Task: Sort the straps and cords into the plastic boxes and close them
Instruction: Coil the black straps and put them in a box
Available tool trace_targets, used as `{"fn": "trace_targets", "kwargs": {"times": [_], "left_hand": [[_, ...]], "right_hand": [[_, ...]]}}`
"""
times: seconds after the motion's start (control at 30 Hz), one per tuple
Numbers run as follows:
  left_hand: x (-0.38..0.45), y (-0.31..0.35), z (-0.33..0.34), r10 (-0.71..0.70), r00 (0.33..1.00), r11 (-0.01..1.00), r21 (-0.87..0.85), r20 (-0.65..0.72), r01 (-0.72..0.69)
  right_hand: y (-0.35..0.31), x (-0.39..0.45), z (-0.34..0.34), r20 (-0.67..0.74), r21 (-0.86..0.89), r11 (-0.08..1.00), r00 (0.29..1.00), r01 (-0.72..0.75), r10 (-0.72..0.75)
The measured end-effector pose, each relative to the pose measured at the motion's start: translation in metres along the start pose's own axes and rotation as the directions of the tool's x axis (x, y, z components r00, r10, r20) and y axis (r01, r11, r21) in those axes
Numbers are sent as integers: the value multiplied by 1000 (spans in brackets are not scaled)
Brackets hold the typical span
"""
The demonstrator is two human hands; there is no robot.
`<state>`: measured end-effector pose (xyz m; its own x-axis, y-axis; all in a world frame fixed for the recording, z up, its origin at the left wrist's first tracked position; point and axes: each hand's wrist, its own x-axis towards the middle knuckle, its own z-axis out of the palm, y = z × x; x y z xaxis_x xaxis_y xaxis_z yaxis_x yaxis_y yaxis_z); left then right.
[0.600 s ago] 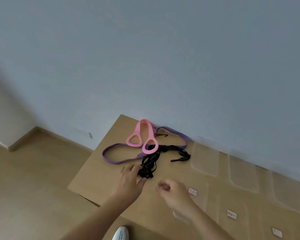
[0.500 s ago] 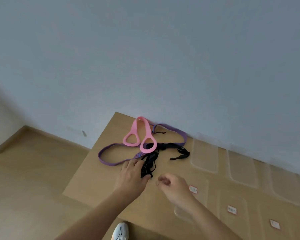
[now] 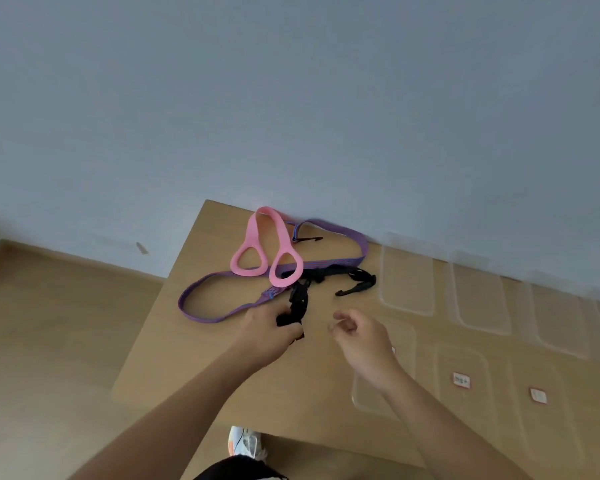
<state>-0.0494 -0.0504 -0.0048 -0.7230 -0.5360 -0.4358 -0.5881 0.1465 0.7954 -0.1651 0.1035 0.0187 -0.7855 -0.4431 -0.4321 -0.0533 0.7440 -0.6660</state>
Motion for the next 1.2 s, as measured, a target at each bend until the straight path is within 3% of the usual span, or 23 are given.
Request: {"fn": "trace_targets", "kwargs": {"times": [0.13, 0.23, 0.33, 0.43, 0.53, 0.6, 0.67, 0.77, 0.9, 1.07, 1.2], "left_hand": [[-13, 21, -26, 46, 994, 961, -275, 100, -17], [-25, 41, -39, 145, 978, 932, -352, 151, -84], [-38, 63, -50, 218, 965, 893, -427, 143, -139], [-47, 85, -59, 287, 951, 874, -437, 115, -212], [-49, 101, -68, 325, 945, 853, -438, 20, -284], [-49, 102, -74, 320, 946, 832, -465, -44, -303], [-46, 97, -77, 289, 954, 825, -484, -80, -290], [-42, 87, -70, 185, 980, 847, -493, -80, -200], [-42, 81, -43, 86, 996, 836, -547, 38, -52], [-54, 93, 2, 206, 945, 843, -536, 252, -41], [-70, 114, 37, 350, 835, 796, -605, 425, -25]], "right_hand": [[-5, 5, -4, -59, 23, 1000, 998, 0, 2], [-6, 8, -9, -86, -147, 982, 987, 122, -135], [-11, 8, -11, 56, -329, 886, 943, 327, -328], [-18, 10, -5, 189, -350, 808, 881, 473, -434], [-27, 5, -3, 117, -141, 873, 884, 466, -453], [-38, -1, -9, 128, 170, 935, 934, 311, -334], [-51, -9, -25, 112, 388, 898, 956, 208, -270], [-71, -24, -57, 41, 508, 824, 948, 252, -316], [-84, -47, -94, 14, 627, 724, 925, 289, -381], [-72, -70, -128, -28, 685, 663, 920, 302, -390], [-45, -87, -147, -124, 658, 686, 943, 310, -307]]}}
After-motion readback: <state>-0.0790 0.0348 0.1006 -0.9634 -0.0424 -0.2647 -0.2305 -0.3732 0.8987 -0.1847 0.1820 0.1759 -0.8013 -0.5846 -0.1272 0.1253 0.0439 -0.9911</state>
